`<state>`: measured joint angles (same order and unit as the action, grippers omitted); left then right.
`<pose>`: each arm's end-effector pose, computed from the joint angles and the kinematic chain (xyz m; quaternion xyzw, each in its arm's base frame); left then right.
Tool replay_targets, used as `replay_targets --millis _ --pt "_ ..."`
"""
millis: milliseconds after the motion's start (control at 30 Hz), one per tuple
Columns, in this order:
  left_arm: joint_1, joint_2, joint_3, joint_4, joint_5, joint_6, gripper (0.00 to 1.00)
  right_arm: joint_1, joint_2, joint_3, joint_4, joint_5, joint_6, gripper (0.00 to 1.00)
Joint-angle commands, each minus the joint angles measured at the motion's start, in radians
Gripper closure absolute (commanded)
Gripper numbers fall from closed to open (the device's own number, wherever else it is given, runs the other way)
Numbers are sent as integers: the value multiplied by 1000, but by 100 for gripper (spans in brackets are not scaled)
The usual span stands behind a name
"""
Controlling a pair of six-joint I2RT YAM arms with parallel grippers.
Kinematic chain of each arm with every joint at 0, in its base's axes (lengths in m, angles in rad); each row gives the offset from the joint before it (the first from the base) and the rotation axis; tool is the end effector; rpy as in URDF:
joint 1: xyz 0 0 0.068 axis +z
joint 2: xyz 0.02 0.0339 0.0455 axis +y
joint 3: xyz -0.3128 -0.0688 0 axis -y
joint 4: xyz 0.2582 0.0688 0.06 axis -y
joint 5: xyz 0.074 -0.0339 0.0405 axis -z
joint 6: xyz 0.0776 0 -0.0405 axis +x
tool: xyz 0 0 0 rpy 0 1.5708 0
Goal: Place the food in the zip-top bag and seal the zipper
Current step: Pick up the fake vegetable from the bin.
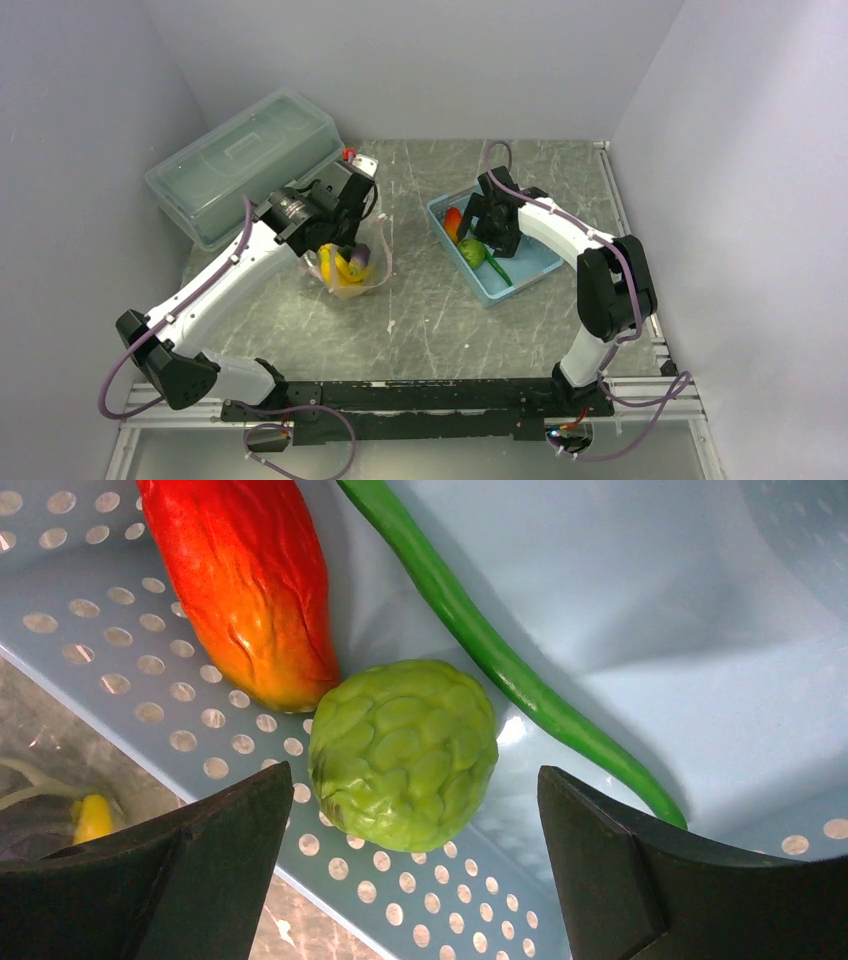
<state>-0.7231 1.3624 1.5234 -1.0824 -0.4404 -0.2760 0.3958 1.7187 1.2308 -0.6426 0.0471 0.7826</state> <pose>0.2376 -0.1656 0.4053 0.1371 0.9173 0.0326 0.3724 0.3584 0.1458 0.2178 0.1926 0.9564 0.1022 0.1943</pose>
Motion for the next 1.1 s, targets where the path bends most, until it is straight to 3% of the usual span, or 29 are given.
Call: replay_targets --millis 0,433,733,1067 --pt "-1 -2 -23 77 126 -53 100 -5 4 1 25 6 25 4" --pt "-1 1 -16 89 256 -83 100 -6 49 -16 66 -34 38 12" --pt "-1 -8 2 77 252 -83 100 -6 38 -49 86 -42 36 38" --pt "-2 -6 3 81 271 -89 100 -5 -49 -33 49 9 25 56"
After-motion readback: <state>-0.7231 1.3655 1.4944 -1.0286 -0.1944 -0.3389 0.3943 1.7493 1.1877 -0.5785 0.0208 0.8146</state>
